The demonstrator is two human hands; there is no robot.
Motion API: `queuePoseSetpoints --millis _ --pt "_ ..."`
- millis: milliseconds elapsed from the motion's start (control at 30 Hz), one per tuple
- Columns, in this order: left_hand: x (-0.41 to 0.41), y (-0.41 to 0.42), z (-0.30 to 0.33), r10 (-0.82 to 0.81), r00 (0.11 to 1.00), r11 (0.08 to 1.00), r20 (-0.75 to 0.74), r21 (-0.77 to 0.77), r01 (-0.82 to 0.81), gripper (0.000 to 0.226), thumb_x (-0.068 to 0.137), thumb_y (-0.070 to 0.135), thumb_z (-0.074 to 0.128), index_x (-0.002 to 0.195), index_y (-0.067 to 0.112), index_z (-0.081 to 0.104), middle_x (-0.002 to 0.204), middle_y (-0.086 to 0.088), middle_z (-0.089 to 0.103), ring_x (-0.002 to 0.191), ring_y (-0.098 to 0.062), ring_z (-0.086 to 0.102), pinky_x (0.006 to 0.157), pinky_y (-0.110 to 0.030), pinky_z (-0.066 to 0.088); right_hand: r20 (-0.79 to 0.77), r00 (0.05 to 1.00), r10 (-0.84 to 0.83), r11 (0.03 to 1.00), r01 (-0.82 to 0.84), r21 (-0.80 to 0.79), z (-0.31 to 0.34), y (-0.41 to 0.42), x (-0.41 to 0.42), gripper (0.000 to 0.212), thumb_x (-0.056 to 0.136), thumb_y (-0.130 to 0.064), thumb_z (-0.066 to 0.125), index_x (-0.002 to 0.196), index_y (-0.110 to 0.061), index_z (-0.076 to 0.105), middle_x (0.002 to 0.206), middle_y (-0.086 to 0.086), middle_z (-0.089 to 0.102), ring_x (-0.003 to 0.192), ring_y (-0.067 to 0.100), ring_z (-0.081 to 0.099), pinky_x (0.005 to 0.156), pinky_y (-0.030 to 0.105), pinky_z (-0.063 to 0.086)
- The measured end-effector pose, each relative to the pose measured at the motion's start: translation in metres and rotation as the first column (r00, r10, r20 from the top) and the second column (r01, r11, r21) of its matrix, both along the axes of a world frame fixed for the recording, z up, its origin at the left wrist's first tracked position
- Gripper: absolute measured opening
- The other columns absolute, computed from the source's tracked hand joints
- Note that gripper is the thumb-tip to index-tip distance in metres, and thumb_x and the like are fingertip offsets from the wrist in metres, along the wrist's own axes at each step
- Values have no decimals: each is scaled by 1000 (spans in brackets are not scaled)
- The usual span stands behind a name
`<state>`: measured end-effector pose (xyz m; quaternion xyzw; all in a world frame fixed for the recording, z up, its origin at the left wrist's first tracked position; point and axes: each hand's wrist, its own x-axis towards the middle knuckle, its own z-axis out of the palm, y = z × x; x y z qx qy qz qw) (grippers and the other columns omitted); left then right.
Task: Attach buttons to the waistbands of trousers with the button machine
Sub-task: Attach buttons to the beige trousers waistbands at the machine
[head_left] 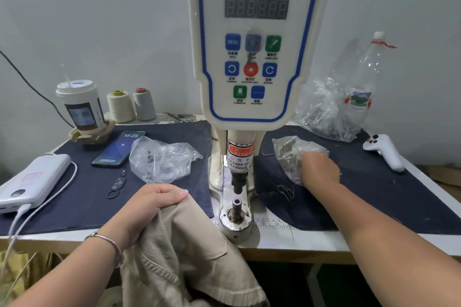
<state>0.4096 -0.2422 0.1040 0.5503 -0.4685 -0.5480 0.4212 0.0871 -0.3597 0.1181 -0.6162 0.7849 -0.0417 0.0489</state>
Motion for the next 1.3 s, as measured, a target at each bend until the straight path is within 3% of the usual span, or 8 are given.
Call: queuePoseSetpoints --millis 100,300,400,600,800,900,1067,1300 --pt "0 0 -1 6 1000 1000 2 -1 -6 29 71 30 72 79 3 75 78 -17 69 69 -21 65 61 -23 52 -70 995 76 984 -86 -156 -8 4 -4 21 95 -10 45 105 -6 63 108 16 64 100 34 62 67 35 40" --pt "1 -2 -3 0 1000 1000 10 8 -1 33 70 31 73 81 1 74 79 -18 69 71 -24 64 66 -28 52 112 993 -43 998 47 -35 -7 9 -3 24 98 -9 46 116 -5 59 122 17 59 113 36 56 82 40 46" --pt "1 -2 -2 0 1000 1000 8 8 0 32 70 31 73 80 1 74 78 -18 69 70 -23 65 64 -27 52 103 994 27 986 -9 -165 -9 17 -9 15 96 -12 48 103 -9 61 109 13 63 101 33 58 70 30 38" --pt "1 -2 -3 0 1000 1000 9 5 0 29 71 30 72 79 3 75 78 -17 69 69 -22 65 64 -26 52 173 973 154 910 -71 -409 -10 33 -18 10 87 -12 57 85 -12 68 85 7 68 83 29 60 65 33 46" --pt "0 -2 -3 20 1000 1000 4 3 -20 25 71 27 73 79 3 75 78 -16 70 69 -22 66 64 -27 51 257 922 288 819 -98 -565 -19 52 -17 11 86 -3 62 87 -7 72 88 7 70 81 25 62 66 28 35" --pt "-1 -2 -3 36 999 999 1 2 -36 20 77 22 72 80 3 75 78 -16 71 68 -21 66 61 -23 53 513 781 356 818 5 -576 -17 68 -6 13 88 0 61 84 -10 69 76 1 70 70 16 65 64 26 47" --pt "-1 -1 -4 31 999 1000 20 2 -31 17 85 19 70 79 4 75 78 -15 70 70 -21 66 67 -27 51 868 368 332 909 122 -399 -9 95 31 23 86 9 60 78 -10 70 67 7 68 53 5 60 54 16 51" --pt "-2 -1 -5 41 999 999 34 -14 -41 17 86 19 70 78 6 76 77 -13 70 70 -20 65 69 -27 51 957 120 264 961 58 -272 8 122 70 18 83 10 64 78 -6 73 65 12 71 55 12 65 56 16 53"
